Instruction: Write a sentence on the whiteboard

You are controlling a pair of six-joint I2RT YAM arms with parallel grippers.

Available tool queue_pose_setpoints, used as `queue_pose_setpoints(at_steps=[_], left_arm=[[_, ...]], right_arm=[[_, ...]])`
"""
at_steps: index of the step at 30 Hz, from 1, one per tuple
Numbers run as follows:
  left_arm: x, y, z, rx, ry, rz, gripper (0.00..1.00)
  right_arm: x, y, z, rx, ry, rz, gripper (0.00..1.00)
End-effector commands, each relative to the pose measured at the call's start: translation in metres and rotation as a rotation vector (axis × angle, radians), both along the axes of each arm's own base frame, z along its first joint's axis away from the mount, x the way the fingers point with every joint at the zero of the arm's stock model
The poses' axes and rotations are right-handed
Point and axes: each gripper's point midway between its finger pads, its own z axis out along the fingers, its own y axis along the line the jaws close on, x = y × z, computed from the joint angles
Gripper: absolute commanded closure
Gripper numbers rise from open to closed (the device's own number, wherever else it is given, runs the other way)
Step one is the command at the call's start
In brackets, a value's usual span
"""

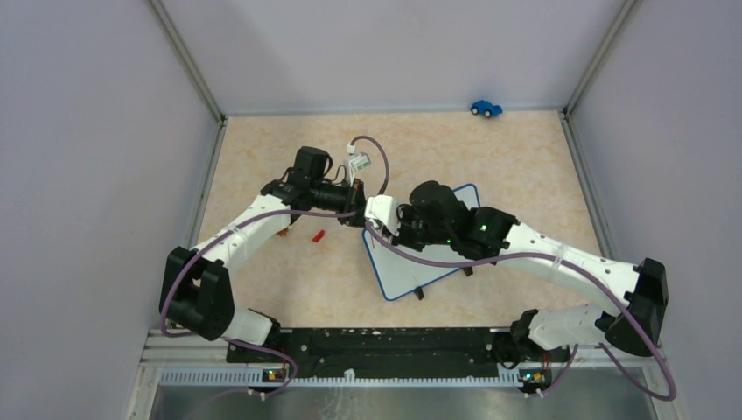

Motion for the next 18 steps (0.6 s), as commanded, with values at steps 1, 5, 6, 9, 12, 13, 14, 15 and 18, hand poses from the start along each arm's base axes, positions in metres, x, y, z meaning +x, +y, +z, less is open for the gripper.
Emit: queue_pose_setpoints(at_steps=[1,5,6,9,12,13,14,15,18], left_arm=[[-0.002,-0.001,0.005,-0.01,-0.011,-0.014,1.0],[-0.002,-0.001,0.004,-0.009,-0.008,-0.013,1.0],[-0.001,-0.001,0.004,-0.009,-0.008,-0.013,1.0],[-0.002,-0.001,0.004,-0.01,-0.007,-0.013,1.0],[-0.001,-0.001,0.004,-0.009,-0.006,-0.013,1.0],[-0.001,-0.001,0.004,-0.008,-0.006,-0.012,1.0],[-0.001,-0.002,0.004,-0.008,-0.006,-0.012,1.0],[-0.001,-0.002,0.004,-0.008,-0.004,-0.011,1.0],[-0.001,-0.001,0.004,-0.008,-0.005,-0.011,1.0]], right_arm=[[0.001,0.003,0.006,0.009,-0.02,-0.009,1.0],[0.0,0.0,0.003,-0.001,-0.017,-0.013,1.0],[0.0,-0.001,0.001,-0.004,-0.018,-0.013,1.0],[-0.002,-0.005,-0.001,-0.012,-0.016,-0.014,1.0],[-0.003,-0.007,-0.004,-0.02,-0.015,-0.015,1.0],[-0.003,-0.008,-0.004,-0.021,-0.014,-0.015,1.0],[-0.003,-0.008,-0.005,-0.023,-0.013,-0.015,1.0],[-0.004,-0.009,-0.006,-0.025,-0.012,-0.015,1.0],[-0.004,-0.011,-0.008,-0.03,-0.011,-0.018,1.0]])
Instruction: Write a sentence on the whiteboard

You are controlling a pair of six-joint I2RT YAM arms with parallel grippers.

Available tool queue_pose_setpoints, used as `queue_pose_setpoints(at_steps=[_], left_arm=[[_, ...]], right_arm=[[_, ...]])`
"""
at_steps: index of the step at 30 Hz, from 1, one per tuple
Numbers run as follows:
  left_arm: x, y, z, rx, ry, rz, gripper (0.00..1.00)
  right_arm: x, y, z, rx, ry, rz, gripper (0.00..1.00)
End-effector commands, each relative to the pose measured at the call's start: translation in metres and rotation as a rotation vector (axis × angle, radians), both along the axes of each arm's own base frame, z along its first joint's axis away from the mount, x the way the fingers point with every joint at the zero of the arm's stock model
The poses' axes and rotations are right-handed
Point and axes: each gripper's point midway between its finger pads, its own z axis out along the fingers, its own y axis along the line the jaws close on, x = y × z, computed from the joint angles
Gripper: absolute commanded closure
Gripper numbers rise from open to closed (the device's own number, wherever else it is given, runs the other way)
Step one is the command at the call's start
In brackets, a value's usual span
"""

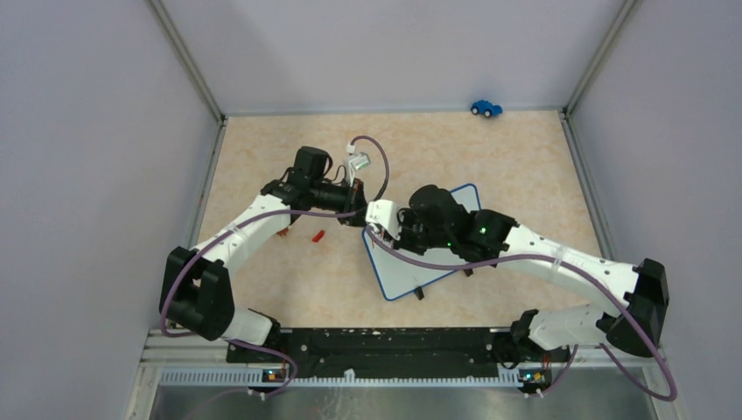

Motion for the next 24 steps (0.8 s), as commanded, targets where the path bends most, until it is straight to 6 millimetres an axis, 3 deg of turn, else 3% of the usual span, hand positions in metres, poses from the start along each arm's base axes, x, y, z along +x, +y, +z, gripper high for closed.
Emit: queue_pose_setpoints(at_steps=[1,11,14,20,24], left_arm=[[-0.002,-0.002,0.005,-0.011,0.003,-0.012,1.0],[-0.002,-0.002,0.003,-0.01,0.005,-0.011,1.0],[-0.001,-0.002,0.004,-0.01,0.004,-0.012,1.0],[-0.002,-0.002,0.004,-0.011,0.0,-0.015,1.0],[-0.003,-0.002,0.004,-0.013,-0.002,-0.018,1.0]], right_arm=[[0.0,-0.007,0.001,-0.004,-0.024,-0.02,1.0],[-0.003,-0.016,-0.005,-0.027,-0.021,-0.025,1.0],[-0.007,-0.014,0.002,-0.008,-0.017,-0.002,1.0],[-0.019,-0.012,0.036,0.095,-0.003,0.048,1.0],[-0.009,-0.022,0.031,0.094,-0.002,-0.003,1.0]])
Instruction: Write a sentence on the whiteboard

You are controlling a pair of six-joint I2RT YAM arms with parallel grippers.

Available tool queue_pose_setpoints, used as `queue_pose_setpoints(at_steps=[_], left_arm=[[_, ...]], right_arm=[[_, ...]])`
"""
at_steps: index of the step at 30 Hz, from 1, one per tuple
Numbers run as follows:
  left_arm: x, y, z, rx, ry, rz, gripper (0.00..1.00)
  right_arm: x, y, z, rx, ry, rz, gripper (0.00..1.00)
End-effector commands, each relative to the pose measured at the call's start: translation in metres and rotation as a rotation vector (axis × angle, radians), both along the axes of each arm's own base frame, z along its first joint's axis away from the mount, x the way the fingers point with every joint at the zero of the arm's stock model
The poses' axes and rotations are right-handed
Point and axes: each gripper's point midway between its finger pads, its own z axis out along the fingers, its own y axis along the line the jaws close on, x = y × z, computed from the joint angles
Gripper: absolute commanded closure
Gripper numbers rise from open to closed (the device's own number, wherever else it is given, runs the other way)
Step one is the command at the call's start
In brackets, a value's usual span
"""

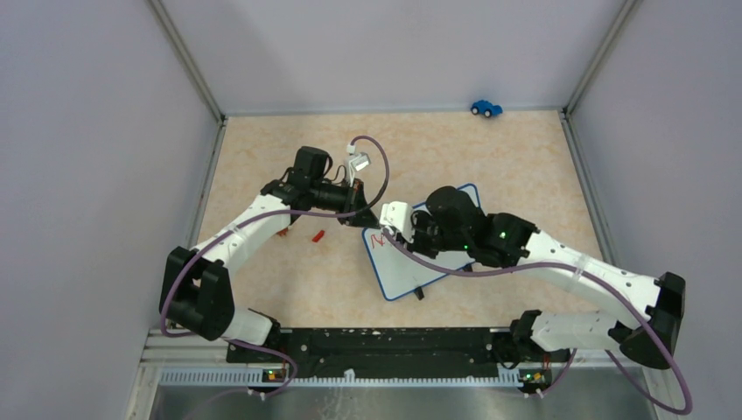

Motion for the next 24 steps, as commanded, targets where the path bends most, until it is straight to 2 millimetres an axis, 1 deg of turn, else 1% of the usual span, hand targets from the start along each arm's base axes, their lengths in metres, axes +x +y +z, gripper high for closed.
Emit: queue_pose_setpoints(at_steps=[1,4,8,12,18,24], left_arm=[[-0.002,-0.001,0.003,-0.009,-0.004,-0.015,1.0],[-0.003,-0.001,0.003,-0.012,-0.004,-0.019,1.0],[-0.003,-0.002,0.004,-0.015,-0.002,-0.021,1.0],[-0.003,-0.002,0.005,-0.017,-0.003,-0.021,1.0],[-0.003,-0.002,0.005,-0.016,-0.006,-0.018,1.0],[-0.003,-0.002,0.006,-0.019,-0.005,-0.02,1.0]], right_arm=[[0.008,-0.007,0.02,0.063,-0.018,-0.04,1.0],[0.018,-0.017,0.012,0.052,-0.012,-0.093,1.0],[0.026,-0.024,0.011,0.053,-0.01,-0.136,1.0],[0.028,-0.024,0.007,0.043,-0.007,-0.145,1.0],[0.034,-0.022,0.009,0.05,-0.019,-0.17,1.0],[0.039,-0.02,0.006,0.037,-0.016,-0.183,1.0]])
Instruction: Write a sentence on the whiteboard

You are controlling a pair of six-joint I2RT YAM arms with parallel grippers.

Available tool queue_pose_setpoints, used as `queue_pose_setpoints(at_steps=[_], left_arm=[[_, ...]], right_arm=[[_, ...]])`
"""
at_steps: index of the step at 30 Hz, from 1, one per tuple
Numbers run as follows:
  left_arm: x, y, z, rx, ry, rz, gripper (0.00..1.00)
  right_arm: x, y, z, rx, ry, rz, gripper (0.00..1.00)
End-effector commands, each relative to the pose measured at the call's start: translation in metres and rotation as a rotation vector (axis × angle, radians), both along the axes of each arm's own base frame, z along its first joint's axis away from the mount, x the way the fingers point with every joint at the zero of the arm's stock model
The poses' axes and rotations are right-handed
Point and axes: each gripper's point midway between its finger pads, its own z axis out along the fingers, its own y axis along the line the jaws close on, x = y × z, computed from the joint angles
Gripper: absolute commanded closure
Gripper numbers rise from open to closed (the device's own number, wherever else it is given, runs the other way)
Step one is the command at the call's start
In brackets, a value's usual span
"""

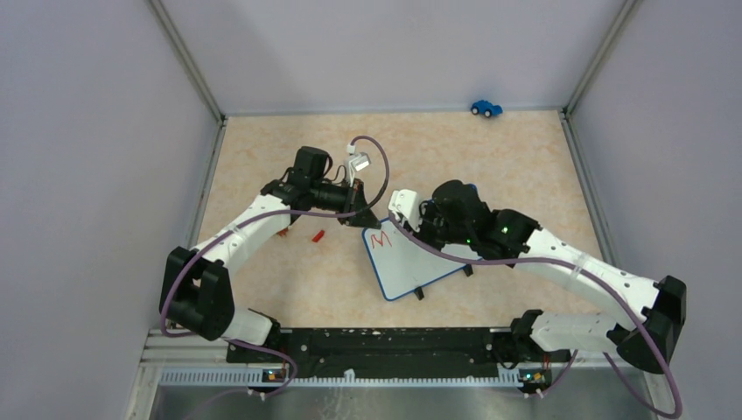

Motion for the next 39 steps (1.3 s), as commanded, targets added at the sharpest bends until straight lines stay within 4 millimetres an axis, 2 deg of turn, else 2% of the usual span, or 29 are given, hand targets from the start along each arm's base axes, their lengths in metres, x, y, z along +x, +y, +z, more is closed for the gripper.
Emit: queue_pose_setpoints(at_steps=[1,8,14,23,30,39], left_arm=[[-0.003,-0.002,0.006,-0.019,-0.006,-0.02,1.0],[-0.003,-0.002,0.005,-0.017,-0.004,-0.019,1.0],[-0.004,-0.002,0.003,-0.017,0.0,-0.021,1.0],[-0.003,-0.001,0.003,-0.016,-0.001,-0.021,1.0],[-0.003,-0.001,0.003,-0.016,-0.001,-0.019,1.0],[-0.003,-0.001,0.003,-0.016,-0.002,-0.019,1.0]], right_arm=[[0.01,0.007,0.01,0.038,-0.018,-0.031,1.0],[0.01,0.012,0.008,0.043,-0.007,-0.017,1.0],[0.0,0.015,-0.004,0.016,0.017,0.021,1.0],[-0.006,0.006,-0.018,-0.031,0.037,0.028,1.0],[-0.002,-0.003,-0.022,-0.059,0.023,-0.006,1.0],[0.011,-0.011,-0.012,-0.06,-0.018,-0.081,1.0]])
